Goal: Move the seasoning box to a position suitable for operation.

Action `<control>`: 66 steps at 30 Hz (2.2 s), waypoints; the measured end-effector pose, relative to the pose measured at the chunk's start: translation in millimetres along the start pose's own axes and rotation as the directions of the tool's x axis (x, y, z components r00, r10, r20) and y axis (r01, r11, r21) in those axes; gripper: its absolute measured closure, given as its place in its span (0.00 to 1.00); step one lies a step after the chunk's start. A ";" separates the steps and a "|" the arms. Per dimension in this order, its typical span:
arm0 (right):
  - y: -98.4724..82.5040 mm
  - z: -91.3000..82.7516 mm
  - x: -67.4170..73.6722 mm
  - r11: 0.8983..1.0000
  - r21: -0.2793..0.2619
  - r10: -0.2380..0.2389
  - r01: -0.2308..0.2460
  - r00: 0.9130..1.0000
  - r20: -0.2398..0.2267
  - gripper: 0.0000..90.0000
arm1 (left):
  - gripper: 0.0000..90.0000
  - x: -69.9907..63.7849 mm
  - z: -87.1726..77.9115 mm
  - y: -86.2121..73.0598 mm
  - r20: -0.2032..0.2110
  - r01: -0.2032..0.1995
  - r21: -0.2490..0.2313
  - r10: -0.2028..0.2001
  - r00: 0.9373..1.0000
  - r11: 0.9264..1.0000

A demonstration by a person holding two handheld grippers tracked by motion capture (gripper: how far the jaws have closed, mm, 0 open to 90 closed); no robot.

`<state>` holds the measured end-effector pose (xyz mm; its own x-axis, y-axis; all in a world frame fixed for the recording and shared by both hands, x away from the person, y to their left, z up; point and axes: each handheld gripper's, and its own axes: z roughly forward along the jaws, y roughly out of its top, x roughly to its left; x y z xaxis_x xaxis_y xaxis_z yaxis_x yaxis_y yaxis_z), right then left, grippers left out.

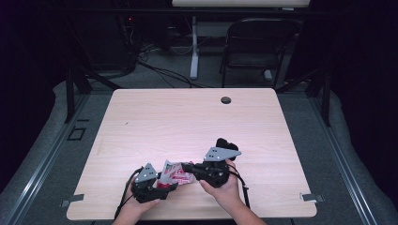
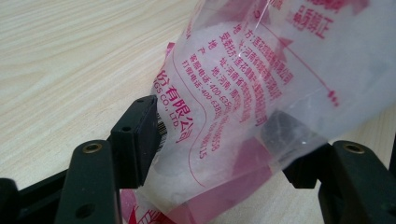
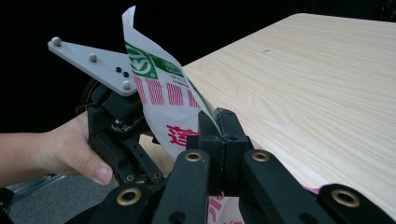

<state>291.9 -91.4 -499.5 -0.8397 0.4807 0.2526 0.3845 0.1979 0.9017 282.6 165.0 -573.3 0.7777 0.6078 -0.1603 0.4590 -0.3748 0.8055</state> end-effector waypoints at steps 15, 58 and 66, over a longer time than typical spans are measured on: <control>1.0 -3.9 -0.8 1.000 -0.017 0.009 -0.009 1.000 0.001 1.00 | 0.40 -4.9 4.1 -0.5 0.009 -0.033 0.023 0.033 0.999 0.999; -11.4 -22.5 -1.6 0.999 -0.019 0.040 -0.039 0.998 0.044 1.00 | 0.31 -0.1 29.2 2.4 0.042 -0.023 0.113 0.018 0.999 0.993; -12.8 -23.5 0.4 0.999 -0.028 0.031 -0.030 0.999 0.030 1.00 | 0.30 -2.3 32.1 4.0 0.043 -0.052 0.119 0.047 0.998 0.992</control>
<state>277.6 -113.8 -502.8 -0.8155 0.5117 0.2702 0.3991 0.1592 0.9030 296.5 139.6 -588.0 0.8160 0.5590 -0.1469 0.4663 -0.4866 0.7388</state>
